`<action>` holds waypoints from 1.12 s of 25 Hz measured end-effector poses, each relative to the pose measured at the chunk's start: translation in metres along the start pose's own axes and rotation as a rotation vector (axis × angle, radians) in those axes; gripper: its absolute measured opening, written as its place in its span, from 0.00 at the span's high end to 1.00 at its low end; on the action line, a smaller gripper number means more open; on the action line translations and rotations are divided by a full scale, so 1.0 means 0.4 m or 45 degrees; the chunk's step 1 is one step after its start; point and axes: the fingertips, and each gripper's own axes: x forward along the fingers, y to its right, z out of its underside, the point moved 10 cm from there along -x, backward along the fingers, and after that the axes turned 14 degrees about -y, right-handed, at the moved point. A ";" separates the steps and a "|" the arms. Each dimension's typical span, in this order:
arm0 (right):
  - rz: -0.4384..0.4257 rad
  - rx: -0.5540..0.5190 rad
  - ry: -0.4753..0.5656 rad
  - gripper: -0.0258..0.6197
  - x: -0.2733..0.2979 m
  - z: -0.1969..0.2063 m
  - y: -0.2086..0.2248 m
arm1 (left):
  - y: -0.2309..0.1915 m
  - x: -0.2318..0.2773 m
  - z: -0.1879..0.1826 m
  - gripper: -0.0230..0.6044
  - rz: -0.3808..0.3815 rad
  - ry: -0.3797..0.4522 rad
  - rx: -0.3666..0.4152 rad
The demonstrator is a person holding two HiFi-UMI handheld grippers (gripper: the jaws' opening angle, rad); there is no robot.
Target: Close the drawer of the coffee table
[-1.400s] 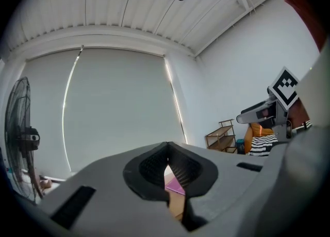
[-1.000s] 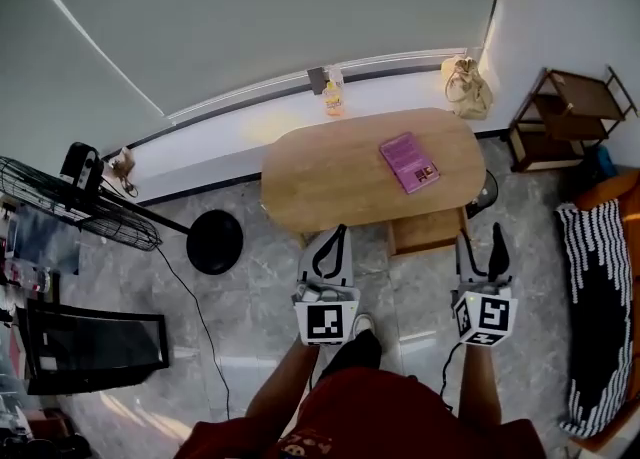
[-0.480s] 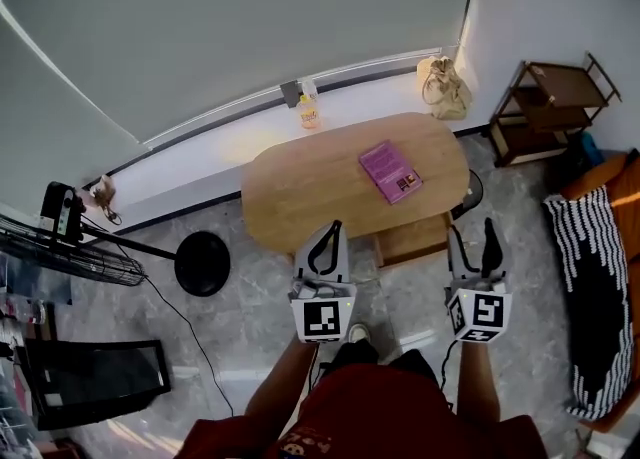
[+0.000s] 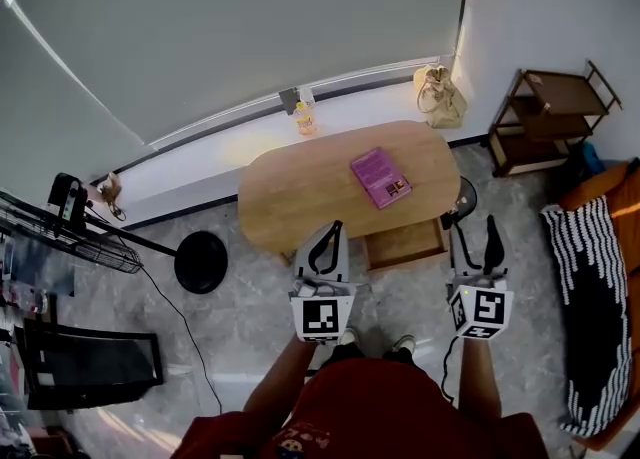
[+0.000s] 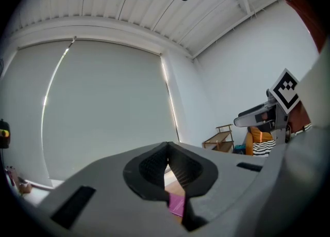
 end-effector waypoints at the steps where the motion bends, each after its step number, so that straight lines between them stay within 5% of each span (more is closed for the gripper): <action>1: 0.000 0.002 0.005 0.55 -0.008 0.002 0.013 | 0.015 -0.002 -0.007 0.95 -0.002 0.005 0.008; 5: -0.014 0.014 0.006 0.55 -0.036 0.018 0.059 | 0.069 -0.009 -0.036 0.95 -0.014 0.060 0.052; 14: -0.079 0.051 -0.043 0.55 -0.041 0.098 0.141 | 0.172 0.000 -0.018 0.95 -0.017 -0.010 -0.027; 22: -0.205 0.015 -0.198 0.55 0.014 0.297 0.142 | 0.247 0.045 0.136 0.95 -0.021 -0.113 -0.051; 28: -0.198 0.039 -0.280 0.55 0.053 0.440 0.073 | 0.233 0.055 0.293 0.95 0.018 -0.139 -0.094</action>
